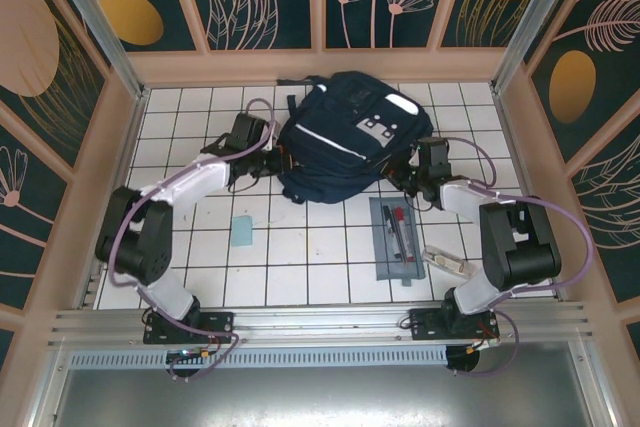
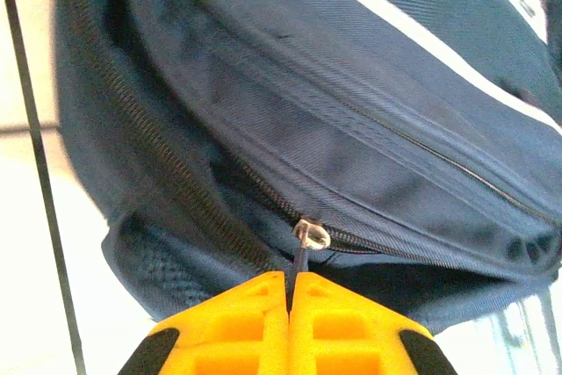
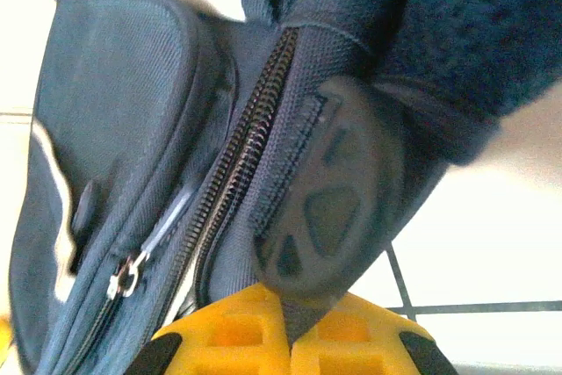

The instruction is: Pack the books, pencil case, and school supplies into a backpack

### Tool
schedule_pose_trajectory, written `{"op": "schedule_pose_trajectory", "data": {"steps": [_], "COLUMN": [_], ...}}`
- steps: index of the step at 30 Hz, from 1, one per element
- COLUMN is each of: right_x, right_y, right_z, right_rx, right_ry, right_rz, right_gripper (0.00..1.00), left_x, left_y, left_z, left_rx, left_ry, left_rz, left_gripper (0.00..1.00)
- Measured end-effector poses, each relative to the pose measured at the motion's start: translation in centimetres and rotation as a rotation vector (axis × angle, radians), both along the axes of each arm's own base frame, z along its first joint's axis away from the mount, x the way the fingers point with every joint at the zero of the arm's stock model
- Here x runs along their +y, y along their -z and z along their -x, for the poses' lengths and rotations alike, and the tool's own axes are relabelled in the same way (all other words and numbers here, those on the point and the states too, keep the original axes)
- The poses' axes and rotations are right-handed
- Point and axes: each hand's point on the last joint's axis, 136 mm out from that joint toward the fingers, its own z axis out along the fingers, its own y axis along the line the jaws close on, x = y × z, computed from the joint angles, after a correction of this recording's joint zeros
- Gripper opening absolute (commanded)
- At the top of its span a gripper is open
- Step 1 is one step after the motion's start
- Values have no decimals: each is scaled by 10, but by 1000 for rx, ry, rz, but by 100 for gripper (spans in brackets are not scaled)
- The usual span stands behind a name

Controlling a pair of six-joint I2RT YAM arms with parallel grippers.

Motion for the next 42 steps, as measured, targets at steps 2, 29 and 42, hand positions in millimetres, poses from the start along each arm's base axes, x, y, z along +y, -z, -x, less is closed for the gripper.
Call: {"op": "schedule_pose_trajectory", "data": {"steps": [2,29,42], "right_x": [-3,9,34], "right_y": [-1,-55,6], "right_z": [-12,-23,-35], "right_rx": [0,-89,19], "right_ry": [-3,36,36], "right_rz": [30,0,29], "right_gripper": [0,68,5], "left_x": [-10,-120,-112], "left_y": [-10,-4,24], "left_z": [23,9,18], "left_rx": [-9,-1,11], "left_ry": [30,142,103], "left_rz": [12,214,184], "left_gripper": [0,0,0]}}
